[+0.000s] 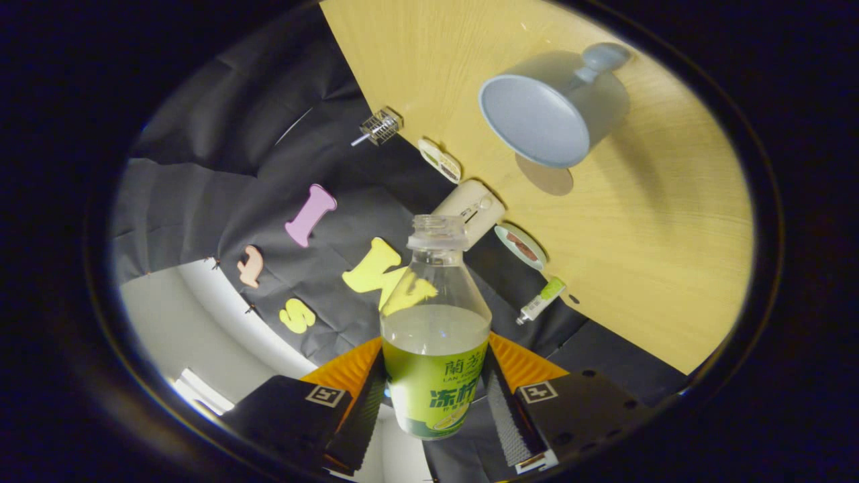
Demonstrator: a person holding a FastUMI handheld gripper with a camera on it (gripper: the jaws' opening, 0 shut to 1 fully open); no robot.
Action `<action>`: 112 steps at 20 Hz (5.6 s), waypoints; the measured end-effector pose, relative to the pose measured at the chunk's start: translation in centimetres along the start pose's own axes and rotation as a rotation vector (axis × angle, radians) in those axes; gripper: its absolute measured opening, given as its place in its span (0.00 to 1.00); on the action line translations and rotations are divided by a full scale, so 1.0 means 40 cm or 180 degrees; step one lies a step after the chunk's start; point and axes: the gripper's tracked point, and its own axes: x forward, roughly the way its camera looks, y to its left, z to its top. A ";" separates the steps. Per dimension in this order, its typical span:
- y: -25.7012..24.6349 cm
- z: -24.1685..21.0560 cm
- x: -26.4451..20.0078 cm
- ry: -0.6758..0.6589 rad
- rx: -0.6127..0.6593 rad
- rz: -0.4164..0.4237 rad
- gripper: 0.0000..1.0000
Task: Take the bottle from table, then pour the juice into the cup, finally place the bottle on the coaster
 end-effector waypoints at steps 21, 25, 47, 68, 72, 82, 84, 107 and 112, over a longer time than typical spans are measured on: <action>-0.079 0.069 -0.038 -0.0170 -0.1694 -0.0560 0.79; -0.087 0.077 -0.049 -0.0176 -0.2342 -0.0845 0.79; 0.159 -0.056 -0.065 -0.0287 -0.5554 -0.1088 0.80; 0.120 -0.084 0.224 -0.0158 -0.7501 -0.1204 0.81; 0.035 0.019 0.262 -0.0227 -0.7583 -0.1524 0.81; -0.065 0.265 0.293 -0.0479 -0.7500 -0.1937 0.82; -0.066 0.264 0.305 -0.0529 -0.7676 -0.1920 0.82; -0.129 0.306 0.321 -0.0574 -0.7361 -0.1969 1.00; -0.102 0.240 0.302 -0.0451 -0.7388 -0.1861 1.00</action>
